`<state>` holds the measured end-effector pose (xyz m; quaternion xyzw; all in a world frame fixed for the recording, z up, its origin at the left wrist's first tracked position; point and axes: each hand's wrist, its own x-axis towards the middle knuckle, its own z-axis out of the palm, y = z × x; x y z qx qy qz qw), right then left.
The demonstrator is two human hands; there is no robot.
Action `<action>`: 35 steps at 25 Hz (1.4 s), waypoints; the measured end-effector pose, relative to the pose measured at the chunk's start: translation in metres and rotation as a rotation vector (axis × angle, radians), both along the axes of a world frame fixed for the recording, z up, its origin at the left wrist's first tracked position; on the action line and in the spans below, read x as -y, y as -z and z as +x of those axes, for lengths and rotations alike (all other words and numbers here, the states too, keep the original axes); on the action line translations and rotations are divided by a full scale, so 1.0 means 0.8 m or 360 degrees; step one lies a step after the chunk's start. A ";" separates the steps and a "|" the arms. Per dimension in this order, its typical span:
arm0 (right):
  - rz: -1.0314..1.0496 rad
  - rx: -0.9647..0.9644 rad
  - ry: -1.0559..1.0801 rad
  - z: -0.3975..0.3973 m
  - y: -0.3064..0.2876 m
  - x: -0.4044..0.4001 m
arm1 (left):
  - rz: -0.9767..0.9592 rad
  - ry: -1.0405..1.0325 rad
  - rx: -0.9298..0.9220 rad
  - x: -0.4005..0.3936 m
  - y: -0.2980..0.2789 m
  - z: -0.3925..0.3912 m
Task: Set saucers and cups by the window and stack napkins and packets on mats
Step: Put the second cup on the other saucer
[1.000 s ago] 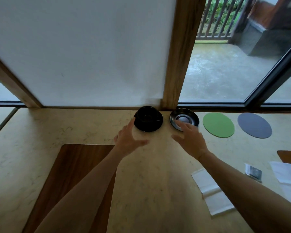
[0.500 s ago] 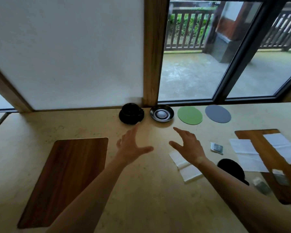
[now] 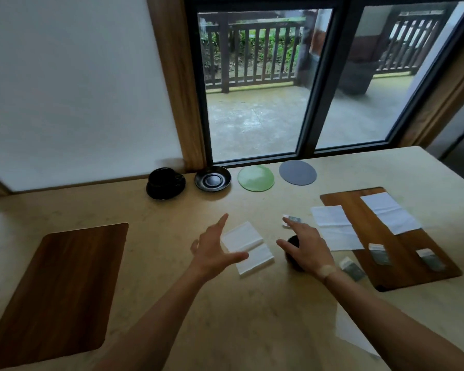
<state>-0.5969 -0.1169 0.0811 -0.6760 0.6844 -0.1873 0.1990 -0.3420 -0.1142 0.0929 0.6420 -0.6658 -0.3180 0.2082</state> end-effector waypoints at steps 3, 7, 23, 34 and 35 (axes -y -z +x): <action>0.0022 0.0015 0.0040 -0.062 0.002 -0.016 | 0.0049 0.0036 0.0016 -0.005 0.006 -0.058; 0.0087 0.0092 0.0074 -0.134 0.009 -0.037 | 0.0070 0.0070 0.0029 -0.012 0.016 -0.130; 0.0291 0.0127 0.0042 -0.176 0.059 -0.038 | 0.0323 0.0205 0.0260 0.017 0.049 -0.186; 0.0502 0.0009 0.0015 -0.162 0.086 -0.020 | 0.0483 0.0391 0.0327 0.054 0.089 -0.198; 0.0538 0.0046 0.0027 -0.161 0.089 -0.017 | 0.0480 0.0404 0.0339 0.057 0.092 -0.198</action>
